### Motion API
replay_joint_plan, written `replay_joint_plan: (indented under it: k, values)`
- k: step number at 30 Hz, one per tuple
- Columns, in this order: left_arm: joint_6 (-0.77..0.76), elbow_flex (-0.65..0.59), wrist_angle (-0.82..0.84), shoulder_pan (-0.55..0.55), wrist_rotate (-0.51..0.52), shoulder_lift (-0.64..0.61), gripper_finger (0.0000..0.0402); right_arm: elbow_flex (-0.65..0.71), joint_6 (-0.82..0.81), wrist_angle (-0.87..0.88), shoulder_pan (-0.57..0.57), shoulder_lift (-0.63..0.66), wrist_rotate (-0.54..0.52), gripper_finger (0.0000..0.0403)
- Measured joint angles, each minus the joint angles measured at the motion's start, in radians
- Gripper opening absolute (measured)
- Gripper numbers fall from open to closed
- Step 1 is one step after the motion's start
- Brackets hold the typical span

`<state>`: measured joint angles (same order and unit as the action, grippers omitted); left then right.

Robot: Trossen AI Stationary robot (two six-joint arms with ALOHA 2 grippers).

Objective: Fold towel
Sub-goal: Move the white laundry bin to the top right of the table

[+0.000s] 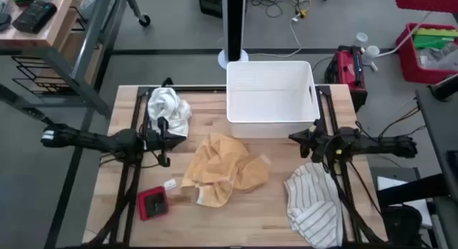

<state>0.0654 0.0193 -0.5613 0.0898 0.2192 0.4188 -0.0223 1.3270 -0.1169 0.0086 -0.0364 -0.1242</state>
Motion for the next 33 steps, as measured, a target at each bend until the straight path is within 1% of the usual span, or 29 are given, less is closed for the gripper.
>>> replay_joint_plan:
  k: [14, 19, 21, 26, 33]
  values:
    - [0.0, 0.0, -0.006, 0.0, 0.0, 0.047, 0.0, 0.0, 0.0, 0.0, 0.0, 0.0, 0.0, 0.0]
    - [0.002, 0.0, -0.032, 0.0, 0.0, 0.053, 0.0, 0.0, 0.0, 0.0, 0.0, 0.0, -0.001, 0.0]
    - [0.002, 0.0, -0.033, 0.0, 0.0, 0.053, 0.0, 0.0, -0.001, -0.015, 0.0, 0.0, -0.015, 0.0]
    - [0.002, 0.0, -0.032, 0.0, 0.0, 0.056, 0.0, 0.0, -0.004, -0.057, 0.0, 0.0, -0.015, 0.0]
    - [-0.003, 0.0, -0.03, 0.0, 0.0, 0.078, 0.0, 0.0, 0.0, -0.06, 0.0, 0.0, -0.008, 0.0]
